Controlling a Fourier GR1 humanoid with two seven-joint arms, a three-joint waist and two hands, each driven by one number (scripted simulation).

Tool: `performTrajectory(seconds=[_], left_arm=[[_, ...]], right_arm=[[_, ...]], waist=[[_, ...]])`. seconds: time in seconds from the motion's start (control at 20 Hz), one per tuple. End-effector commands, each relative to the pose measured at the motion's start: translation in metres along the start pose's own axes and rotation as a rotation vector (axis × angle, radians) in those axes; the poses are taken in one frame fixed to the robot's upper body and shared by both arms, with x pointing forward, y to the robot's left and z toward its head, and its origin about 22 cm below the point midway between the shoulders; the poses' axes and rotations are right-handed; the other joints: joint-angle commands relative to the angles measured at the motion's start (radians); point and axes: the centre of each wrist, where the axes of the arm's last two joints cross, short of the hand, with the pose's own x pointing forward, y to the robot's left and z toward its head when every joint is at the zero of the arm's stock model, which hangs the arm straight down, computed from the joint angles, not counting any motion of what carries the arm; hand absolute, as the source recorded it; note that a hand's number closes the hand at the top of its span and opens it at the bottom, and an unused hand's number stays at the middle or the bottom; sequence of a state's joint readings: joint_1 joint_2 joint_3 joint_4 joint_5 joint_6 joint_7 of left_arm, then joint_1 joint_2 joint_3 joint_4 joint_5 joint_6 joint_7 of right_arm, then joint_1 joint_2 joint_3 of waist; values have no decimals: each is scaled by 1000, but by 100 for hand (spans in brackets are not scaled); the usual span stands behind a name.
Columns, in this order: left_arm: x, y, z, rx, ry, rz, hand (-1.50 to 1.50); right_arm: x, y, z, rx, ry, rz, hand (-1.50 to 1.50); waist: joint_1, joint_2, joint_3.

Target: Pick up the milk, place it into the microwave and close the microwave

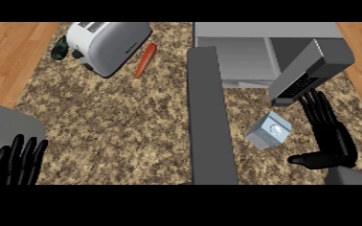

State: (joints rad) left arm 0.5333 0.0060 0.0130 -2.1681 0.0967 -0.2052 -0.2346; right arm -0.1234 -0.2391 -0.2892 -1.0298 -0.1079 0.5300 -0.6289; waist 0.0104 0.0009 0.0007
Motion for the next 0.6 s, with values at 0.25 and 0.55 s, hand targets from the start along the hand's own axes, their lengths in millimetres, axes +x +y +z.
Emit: performTrajectory(seconds=[0.25,0.55], left_arm=[[4,15,7,-10,14,17,-150],[-13,0,8,4,11,6,-150]], right_arm=[[-39,9,-5,82,12,-2,-150],[-45,-2,-8,52,2,3,-150]], waist=[[4,1,0],[6,2,1]])
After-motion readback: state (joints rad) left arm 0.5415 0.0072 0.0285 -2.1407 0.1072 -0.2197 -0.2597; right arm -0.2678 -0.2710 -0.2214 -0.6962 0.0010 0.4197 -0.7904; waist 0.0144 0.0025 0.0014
